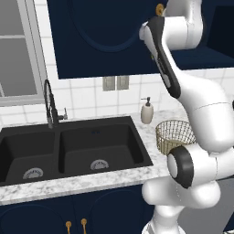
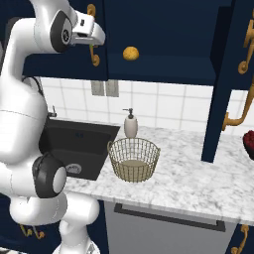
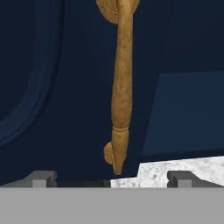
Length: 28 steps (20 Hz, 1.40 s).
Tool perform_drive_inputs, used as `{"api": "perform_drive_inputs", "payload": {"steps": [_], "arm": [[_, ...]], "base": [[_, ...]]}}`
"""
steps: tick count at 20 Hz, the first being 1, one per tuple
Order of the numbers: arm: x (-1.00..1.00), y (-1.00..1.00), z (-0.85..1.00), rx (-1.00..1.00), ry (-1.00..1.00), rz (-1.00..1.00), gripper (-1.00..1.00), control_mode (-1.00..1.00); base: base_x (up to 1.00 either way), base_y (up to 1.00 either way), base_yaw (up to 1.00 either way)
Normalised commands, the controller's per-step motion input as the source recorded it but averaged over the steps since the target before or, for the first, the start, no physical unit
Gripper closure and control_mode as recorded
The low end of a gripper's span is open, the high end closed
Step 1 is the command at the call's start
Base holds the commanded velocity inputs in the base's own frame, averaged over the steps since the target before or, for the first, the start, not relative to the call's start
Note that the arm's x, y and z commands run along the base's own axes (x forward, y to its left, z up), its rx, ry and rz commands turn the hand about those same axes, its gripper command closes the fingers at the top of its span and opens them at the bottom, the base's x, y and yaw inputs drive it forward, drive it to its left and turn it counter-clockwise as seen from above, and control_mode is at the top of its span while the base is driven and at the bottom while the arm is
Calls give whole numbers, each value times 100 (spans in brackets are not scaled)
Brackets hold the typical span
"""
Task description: Open the cabinet, pick up the bread from the cabinet and place it in the basket. Then move the basket to the dining counter.
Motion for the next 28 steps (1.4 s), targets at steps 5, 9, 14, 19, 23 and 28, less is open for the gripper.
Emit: {"api": "perform_drive_inputs", "payload": {"steps": [5, 9, 14, 19, 23, 28], "arm": [[56, -6, -10, -3, 0, -11, -100, -100], [65, -5, -1, 0, 0, -6, -100, -100], [46, 0, -1, 0, 0, 0, -100, -100], [41, -19, -28, 0, -11, 0, -100, -100], [36, -19, -43, 0, -21, 0, -100, -100], [40, -5, -16, 0, -7, 3, -100, -100]], "base": [[0, 0, 0], [0, 0, 0], [0, 0, 0], [0, 0, 0], [0, 0, 0], [0, 0, 0]]}}
